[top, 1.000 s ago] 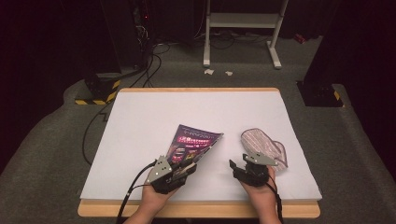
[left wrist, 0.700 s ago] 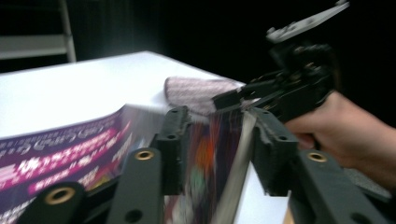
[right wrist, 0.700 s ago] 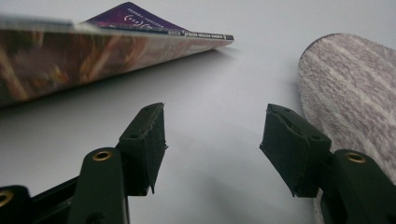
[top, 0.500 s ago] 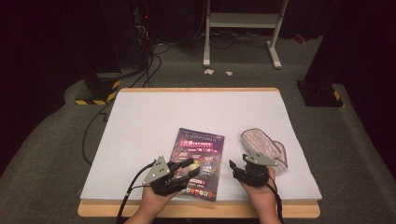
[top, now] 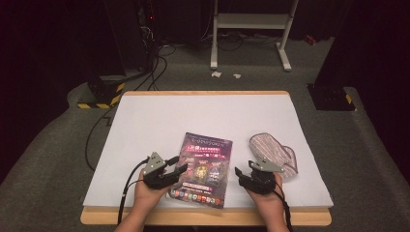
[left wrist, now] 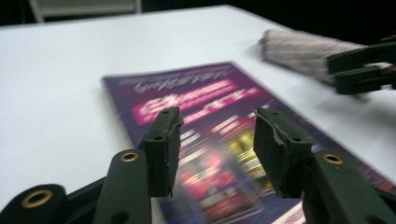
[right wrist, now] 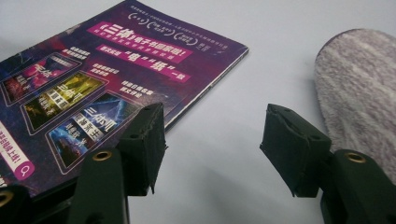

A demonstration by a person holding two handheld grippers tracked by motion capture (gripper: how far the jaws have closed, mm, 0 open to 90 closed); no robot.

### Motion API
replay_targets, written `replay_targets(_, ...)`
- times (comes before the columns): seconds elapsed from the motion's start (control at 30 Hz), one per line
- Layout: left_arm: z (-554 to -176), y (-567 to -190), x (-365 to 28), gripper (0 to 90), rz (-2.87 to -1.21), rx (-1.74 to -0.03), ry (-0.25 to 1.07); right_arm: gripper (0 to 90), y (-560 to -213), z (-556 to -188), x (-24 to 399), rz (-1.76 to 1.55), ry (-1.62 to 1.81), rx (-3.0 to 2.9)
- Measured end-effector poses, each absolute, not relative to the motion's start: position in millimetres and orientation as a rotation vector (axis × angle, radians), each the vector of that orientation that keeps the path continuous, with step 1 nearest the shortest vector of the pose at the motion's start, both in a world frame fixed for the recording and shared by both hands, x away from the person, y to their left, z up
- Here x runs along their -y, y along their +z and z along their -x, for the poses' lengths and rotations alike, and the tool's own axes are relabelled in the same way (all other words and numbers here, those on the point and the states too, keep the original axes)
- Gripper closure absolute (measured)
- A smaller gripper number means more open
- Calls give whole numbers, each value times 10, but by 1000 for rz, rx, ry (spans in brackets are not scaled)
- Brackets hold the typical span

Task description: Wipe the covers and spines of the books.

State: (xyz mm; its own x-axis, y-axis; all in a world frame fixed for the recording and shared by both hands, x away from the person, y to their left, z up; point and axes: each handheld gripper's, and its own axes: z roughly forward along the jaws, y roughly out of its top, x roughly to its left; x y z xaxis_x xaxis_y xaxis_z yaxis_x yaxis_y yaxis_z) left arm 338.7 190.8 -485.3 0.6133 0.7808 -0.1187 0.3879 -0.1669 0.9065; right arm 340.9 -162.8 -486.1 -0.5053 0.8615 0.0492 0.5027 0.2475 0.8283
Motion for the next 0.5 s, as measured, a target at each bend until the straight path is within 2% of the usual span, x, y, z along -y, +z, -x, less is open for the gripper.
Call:
replay_targets(0.13, -3468, -4922, -2023, 485, -1837, -1041, 466, 391, -4875, -3402, 1592, -1239, 1167, -2132)
replay_targets(0.23, -3529, -4989, -2085, 466, -1863, -1099, 404, 389, -4890, -3398, 1556, -1232, 1172, -2156)
replay_targets(0.5, -3539, -5054, -2021, 458, -1914, -1104, 374, 383, -4944, -3361, 1391, -1185, 1151, -2226)
